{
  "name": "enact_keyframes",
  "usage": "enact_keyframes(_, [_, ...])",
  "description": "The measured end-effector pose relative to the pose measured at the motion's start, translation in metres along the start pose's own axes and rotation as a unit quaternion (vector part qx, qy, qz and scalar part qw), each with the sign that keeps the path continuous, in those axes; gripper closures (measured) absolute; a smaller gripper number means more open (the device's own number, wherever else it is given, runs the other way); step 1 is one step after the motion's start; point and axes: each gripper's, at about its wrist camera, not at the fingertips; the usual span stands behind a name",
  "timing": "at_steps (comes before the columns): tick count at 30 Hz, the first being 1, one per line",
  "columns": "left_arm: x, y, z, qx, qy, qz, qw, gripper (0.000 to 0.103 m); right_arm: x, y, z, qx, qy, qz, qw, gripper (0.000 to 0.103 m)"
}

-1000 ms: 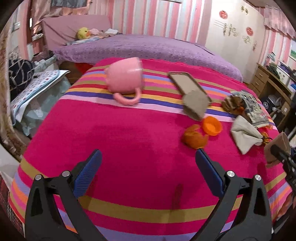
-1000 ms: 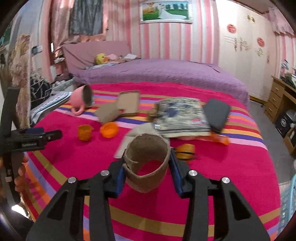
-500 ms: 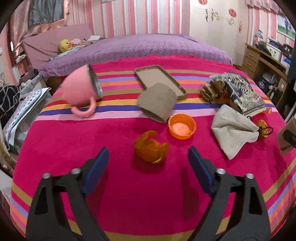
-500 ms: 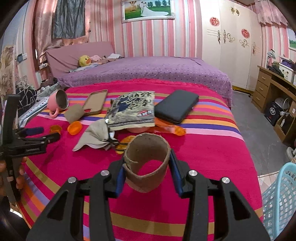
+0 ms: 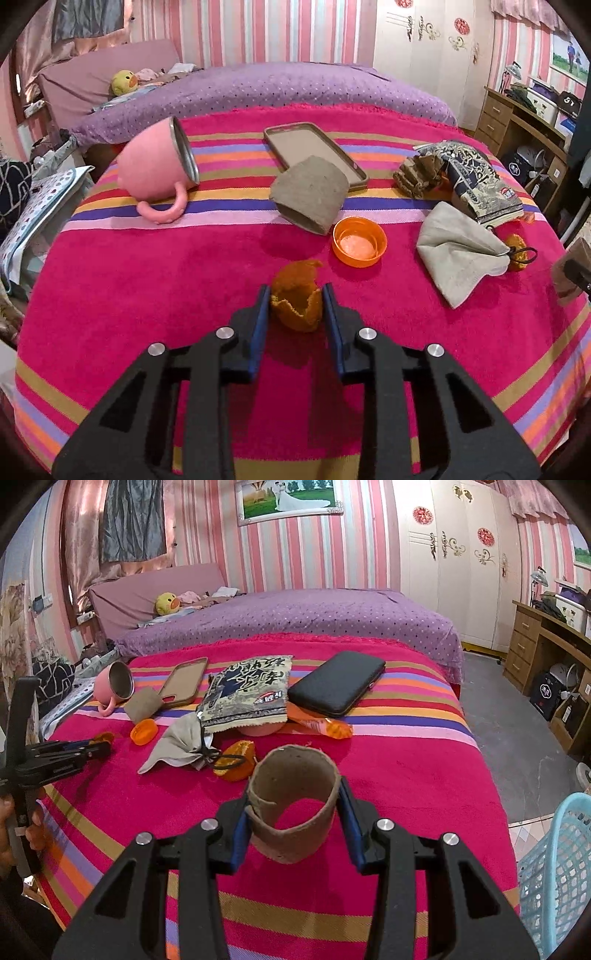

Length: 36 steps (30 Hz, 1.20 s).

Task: Collect trash
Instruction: 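Grasp the orange peel with the left tool while the right tool holds the tube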

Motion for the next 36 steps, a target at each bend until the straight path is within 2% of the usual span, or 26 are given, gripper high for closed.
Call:
enact_keyframes(7, [0.009,0.003,-0.020,0.017,-0.008,-0.011,0.9998,0.076,0.012,0.006,-0.008,0.003,0.003,0.006,1.000,0.061])
enact_keyframes(16, [0.045,0.008,-0.034,0.030,-0.003,0.011,0.9995,0.076,0.034,0.014,-0.016,0.007,0.008,0.021,1.000,0.061])
enact_keyframes(24, [0.100,0.003,-0.072,0.085,0.004,0.039,0.9956,0.076,0.069,0.014,-0.045,0.026,0.019,0.038,0.999,0.061])
enact_keyframes(27, [0.123,0.000,-0.078,0.086,0.026,0.029,0.9956,0.076,0.093,0.014,-0.067,0.036,0.030,0.051,0.998,0.061])
enact_keyframes(28, [0.137,-0.001,-0.080,0.084,0.045,0.025,0.9952,0.076,0.101,0.013,-0.075,0.038,0.039,0.049,0.997,0.061])
enact_keyframes(33, [0.202,0.002,-0.085,0.087,0.081,0.042,0.9920,0.076,0.160,0.027,-0.116,0.031,0.103,0.044,0.993,0.060])
enact_keyframes(36, [0.249,0.009,-0.086,0.075,0.124,0.057,0.9877,0.076,0.198,0.041,-0.136,0.020,0.144,0.045,0.988,0.060])
Point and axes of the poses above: each gripper's, at about its wrist camera, not at the fingertips, and z roughly the way its jaws point, x to its right, y to its underside, and after that the axes turned 3 degrees about -z, right-handed
